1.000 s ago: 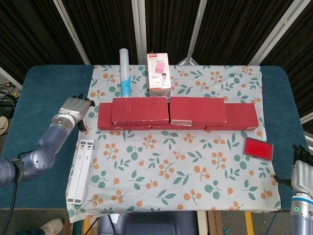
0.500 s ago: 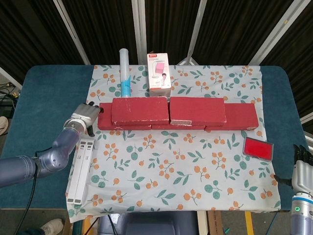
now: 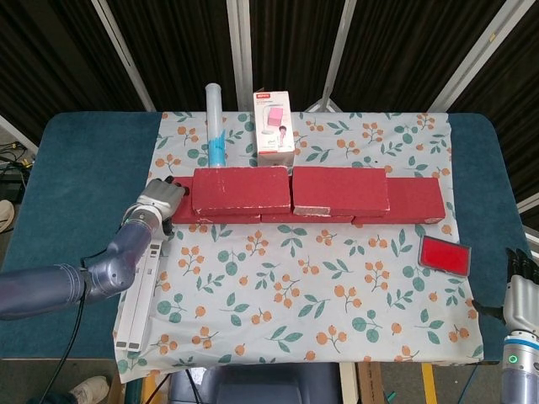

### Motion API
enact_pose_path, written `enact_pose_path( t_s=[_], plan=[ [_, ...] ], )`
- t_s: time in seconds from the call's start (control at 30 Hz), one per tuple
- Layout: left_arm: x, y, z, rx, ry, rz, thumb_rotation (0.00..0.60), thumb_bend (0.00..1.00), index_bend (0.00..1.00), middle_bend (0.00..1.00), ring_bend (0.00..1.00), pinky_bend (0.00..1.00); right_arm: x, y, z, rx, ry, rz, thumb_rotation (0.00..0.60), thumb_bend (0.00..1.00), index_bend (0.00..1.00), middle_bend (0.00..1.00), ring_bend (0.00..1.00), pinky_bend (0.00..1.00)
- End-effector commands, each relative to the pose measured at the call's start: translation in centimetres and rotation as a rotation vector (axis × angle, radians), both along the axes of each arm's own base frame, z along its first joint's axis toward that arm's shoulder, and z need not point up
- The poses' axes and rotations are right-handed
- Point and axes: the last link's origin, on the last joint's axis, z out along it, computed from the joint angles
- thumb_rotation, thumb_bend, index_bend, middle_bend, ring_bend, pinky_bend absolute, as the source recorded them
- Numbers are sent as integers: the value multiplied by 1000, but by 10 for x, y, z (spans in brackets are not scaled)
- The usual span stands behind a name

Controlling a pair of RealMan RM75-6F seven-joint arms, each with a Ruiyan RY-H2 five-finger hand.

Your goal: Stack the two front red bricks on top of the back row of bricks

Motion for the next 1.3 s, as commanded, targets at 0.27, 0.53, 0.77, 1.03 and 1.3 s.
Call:
enact_pose_path(
  t_s=[0.27, 0.53, 0.77, 1.03, 1.3],
  plan=[
    [5, 2, -8, -13, 3, -11, 600, 0, 172, 135, 0, 144, 0, 0, 0, -2, 2, -4, 600, 68, 0, 31, 0, 0],
    [8, 1, -9, -18, 3, -18, 600, 0, 171, 136, 0, 144, 0, 0, 0, 0, 2, -5, 600, 68, 0, 34, 0, 0],
    [8, 2, -4, -10, 10, -19, 600, 0, 172, 135, 0, 144, 0, -1, -1, 2, 4, -6, 600, 68, 0, 34, 0, 0],
    [6, 2, 6, 4, 13, -14, 600, 0, 181, 126, 0, 144, -1, -1, -1, 0, 7, -9, 600, 68, 0, 35, 0, 0],
    [10, -19, 59, 98, -128, -9, 600, 0, 142, 98, 0, 146, 0, -2, -3, 9, 10, -3, 600, 68, 0, 36, 0, 0]
  ],
)
